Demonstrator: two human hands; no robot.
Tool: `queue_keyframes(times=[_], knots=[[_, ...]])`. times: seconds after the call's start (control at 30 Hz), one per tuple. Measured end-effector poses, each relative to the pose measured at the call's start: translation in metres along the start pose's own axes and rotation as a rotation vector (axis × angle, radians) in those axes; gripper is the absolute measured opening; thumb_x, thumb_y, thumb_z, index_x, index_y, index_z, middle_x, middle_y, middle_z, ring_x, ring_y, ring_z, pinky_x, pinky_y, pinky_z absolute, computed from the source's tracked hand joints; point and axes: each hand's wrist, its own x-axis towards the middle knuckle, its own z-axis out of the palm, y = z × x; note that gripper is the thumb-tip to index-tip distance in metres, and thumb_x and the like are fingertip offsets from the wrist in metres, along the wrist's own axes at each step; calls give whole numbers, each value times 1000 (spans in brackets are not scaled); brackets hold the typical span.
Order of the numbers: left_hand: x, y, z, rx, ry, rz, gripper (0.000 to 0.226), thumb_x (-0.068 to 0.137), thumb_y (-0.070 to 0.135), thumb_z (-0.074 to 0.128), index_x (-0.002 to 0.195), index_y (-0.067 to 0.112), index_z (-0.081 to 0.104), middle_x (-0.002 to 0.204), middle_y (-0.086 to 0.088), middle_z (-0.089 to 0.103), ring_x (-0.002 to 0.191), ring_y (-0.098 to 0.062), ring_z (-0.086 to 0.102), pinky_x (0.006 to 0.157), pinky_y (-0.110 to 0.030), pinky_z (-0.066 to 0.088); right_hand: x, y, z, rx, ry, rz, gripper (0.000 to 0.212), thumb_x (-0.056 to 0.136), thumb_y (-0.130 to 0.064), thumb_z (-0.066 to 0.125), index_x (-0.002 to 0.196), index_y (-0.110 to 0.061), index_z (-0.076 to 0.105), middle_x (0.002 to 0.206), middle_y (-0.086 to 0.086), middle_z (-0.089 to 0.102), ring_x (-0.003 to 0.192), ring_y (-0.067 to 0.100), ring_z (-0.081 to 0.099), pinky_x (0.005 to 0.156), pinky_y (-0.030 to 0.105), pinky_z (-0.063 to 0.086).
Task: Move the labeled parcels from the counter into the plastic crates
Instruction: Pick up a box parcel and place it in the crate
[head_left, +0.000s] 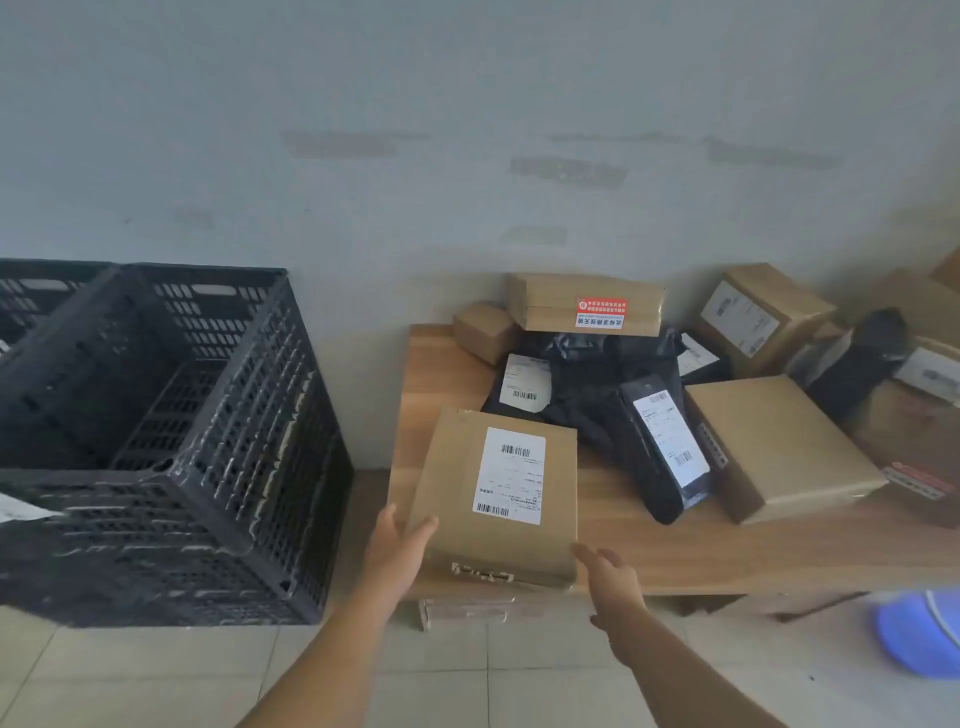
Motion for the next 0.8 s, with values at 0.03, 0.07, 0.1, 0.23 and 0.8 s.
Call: queue_keyframes(times=[0.03,0.07,0.1,0.23,0.8], knots=[[5,-2,2,-33,-2,-14,75,97,39,69,158,12,35,154,-7,51,138,-30,50,114,-46,40,3,1,5,34,-12,18,31,99,-34,65,122,-15,63,116,11,63,116,40,57,107,58,45],[7,-2,2,-65,-15,-22,70,98,35,69,156,10,39,152,-8,54,137,-30,52,114,-45,40,4,0,9,52,-31,48,20,99,-34,65,110,-18,63,110,9,62,117,43,57,106,60,46],[9,-4,4,-80,-23,-28,64,98,32,68,153,9,44,149,-8,57,134,-30,54,113,-44,41,5,1,12,58,-54,62,18,99,-34,65,108,-19,62,107,6,60,118,43,55,104,58,47],[9,-12,13,-99,-11,-67,33,101,26,64,132,19,57,114,9,65,95,-10,58,83,-29,42,7,3,19,106,-93,106,25,101,-34,63,122,-23,57,124,4,57,120,30,50,95,48,44],[-37,12,20,-206,207,43,7,97,25,71,92,23,75,90,6,76,91,-14,68,67,-28,44,0,-25,5,335,24,14,27,90,-36,75,114,-34,62,103,-17,61,107,25,57,108,55,46]])
